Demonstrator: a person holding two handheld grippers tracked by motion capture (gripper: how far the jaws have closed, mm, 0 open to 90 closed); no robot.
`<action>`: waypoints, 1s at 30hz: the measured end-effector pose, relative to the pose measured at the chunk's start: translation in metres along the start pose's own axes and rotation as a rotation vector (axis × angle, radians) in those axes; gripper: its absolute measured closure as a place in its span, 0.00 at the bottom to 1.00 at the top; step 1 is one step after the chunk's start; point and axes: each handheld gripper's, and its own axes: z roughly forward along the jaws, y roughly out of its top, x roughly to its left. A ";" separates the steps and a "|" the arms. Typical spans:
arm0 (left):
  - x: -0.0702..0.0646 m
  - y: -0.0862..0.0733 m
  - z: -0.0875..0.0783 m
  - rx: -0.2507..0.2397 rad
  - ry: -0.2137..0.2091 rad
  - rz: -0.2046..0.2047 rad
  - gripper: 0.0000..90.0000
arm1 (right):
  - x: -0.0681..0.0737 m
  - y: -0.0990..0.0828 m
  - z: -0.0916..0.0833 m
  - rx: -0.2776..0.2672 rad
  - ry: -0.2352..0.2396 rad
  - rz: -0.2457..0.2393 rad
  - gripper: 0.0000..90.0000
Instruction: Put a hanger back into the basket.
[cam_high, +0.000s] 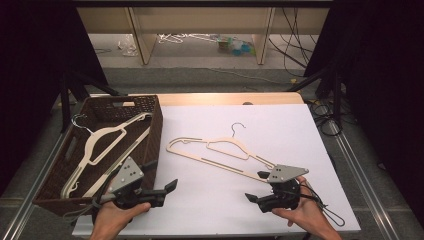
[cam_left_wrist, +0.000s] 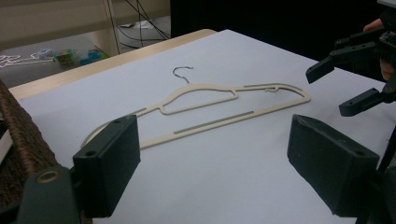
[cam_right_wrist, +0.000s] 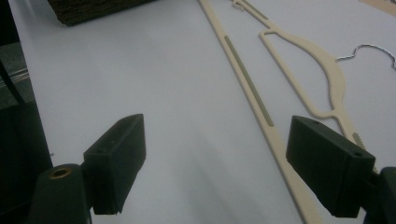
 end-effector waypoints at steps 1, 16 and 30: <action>-0.003 -0.002 0.001 -0.004 -0.002 -0.006 0.19 | 0.000 0.000 0.000 0.000 -0.001 0.001 0.23; -0.029 -0.032 0.011 0.007 -0.017 0.054 0.19 | -0.002 -0.002 0.002 0.014 -0.003 0.004 0.23; -0.030 -0.045 0.018 0.030 -0.024 0.039 0.18 | -0.034 -0.002 0.013 0.073 -0.053 0.033 0.25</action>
